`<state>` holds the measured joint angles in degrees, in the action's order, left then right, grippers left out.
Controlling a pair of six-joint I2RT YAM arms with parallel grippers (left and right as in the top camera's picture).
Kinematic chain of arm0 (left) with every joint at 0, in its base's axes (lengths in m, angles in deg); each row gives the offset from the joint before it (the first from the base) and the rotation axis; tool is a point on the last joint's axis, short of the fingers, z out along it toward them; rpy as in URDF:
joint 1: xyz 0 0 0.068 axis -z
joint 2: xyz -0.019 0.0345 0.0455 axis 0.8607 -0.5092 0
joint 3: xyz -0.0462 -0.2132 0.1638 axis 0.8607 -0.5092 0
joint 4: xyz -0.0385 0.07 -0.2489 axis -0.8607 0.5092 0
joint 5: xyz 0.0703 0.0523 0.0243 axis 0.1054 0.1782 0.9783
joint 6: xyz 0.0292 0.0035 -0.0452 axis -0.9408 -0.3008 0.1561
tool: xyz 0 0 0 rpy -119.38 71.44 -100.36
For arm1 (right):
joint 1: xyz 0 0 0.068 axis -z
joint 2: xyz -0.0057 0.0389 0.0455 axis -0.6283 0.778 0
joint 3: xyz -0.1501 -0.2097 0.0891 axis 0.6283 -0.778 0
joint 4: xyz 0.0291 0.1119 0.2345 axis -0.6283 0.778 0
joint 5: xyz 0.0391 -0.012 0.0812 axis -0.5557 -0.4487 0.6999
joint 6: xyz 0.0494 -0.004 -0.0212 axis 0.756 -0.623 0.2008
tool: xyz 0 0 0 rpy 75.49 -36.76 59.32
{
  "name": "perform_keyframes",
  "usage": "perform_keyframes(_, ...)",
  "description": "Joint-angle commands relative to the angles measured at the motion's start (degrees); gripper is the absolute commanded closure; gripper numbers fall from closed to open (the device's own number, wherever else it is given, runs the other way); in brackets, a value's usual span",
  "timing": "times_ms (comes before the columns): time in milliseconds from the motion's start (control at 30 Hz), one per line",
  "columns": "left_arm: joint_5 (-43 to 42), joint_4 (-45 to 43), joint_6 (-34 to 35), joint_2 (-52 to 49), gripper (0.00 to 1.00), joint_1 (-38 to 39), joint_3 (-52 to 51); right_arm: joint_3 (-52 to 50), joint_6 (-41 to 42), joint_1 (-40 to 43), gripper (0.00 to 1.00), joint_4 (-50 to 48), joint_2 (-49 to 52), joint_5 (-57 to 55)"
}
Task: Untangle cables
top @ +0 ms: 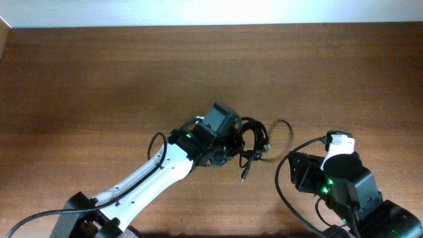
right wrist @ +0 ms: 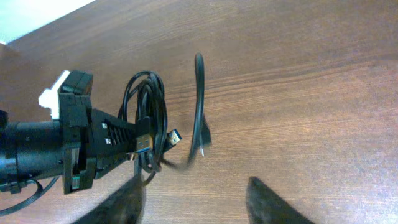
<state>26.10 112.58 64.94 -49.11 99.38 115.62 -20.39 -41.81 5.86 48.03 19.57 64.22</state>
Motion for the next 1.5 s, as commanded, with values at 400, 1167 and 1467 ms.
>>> perform_keyframes(400, -6.0, -5.8, -72.3, 4.9, 1.00, -2.9, -0.3, 1.0, -7.2, 0.1, 0.24, -1.0, -0.3, 8.6)
perform_keyframes(1167, -25.2, -1.4, -84.2, 19.0, 1.00, -2.3, -0.3, 1.1, -10.2, 0.1, 0.25, -3.5, -0.3, 3.7)
perform_keyframes(1467, -39.5, 3.0, -90.2, 23.2, 1.00, -2.3, -0.3, 1.1, -7.9, 0.1, 0.25, 0.2, -0.3, -4.9)
